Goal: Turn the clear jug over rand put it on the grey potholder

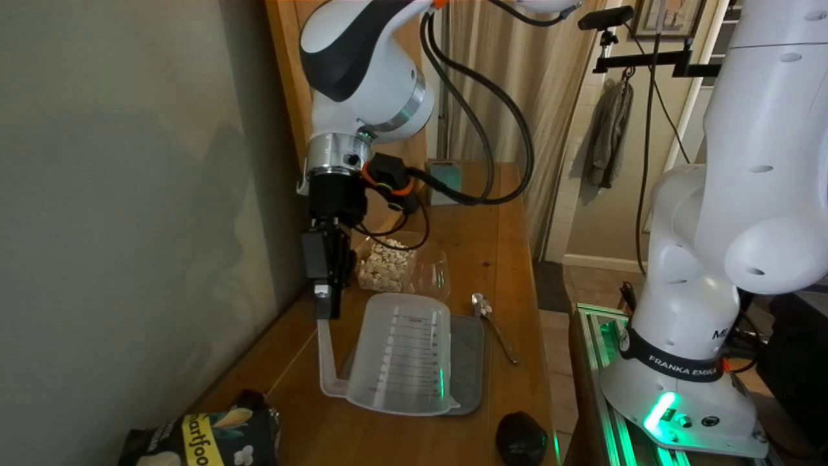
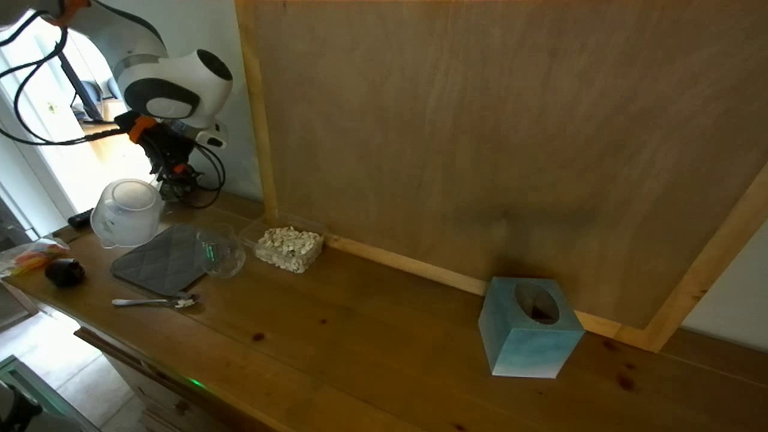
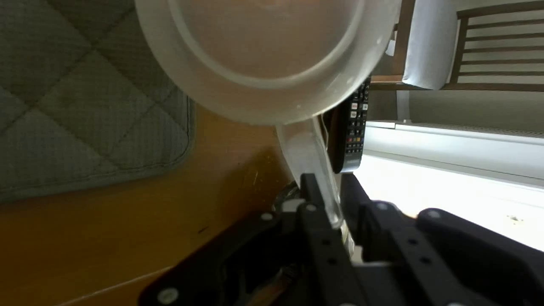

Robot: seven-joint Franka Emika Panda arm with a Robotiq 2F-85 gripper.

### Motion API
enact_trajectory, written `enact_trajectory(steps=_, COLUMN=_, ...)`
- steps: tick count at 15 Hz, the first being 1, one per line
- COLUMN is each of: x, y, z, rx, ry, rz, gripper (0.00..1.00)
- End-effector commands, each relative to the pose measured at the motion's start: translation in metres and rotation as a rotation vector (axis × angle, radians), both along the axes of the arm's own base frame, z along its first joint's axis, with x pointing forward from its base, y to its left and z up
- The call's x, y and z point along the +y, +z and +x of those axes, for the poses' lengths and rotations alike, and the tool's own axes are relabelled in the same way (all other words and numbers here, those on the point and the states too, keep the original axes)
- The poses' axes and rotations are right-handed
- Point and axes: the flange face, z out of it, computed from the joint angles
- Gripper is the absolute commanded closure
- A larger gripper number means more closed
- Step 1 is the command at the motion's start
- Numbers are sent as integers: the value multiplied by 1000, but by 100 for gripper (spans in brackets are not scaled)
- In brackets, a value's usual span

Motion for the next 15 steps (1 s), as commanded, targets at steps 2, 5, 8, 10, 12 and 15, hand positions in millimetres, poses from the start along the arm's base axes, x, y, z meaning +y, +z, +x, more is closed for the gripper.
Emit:
enact_trajectory(steps=2, x=-22, y=-6, z=-25, rx=-22, ry=-54, rz=50, gripper=95)
enact_trajectory(steps=5, x=-33, y=-12, z=-31, rx=-22, ry=-74, rz=33, gripper=95)
enact_trajectory(steps=8, x=-42, y=-15, z=-36, rx=-25, ry=-90, rz=19, gripper=95)
enact_trajectory(steps=10, x=-45, y=-15, z=-38, rx=-37, ry=-91, rz=33, gripper=95)
enact_trajectory(steps=12, x=-46, y=-12, z=-39, rx=-76, ry=-85, rz=68, gripper=95)
enact_trajectory(steps=15, x=-47, y=-7, z=-39, rx=-127, ry=-70, rz=127, gripper=95)
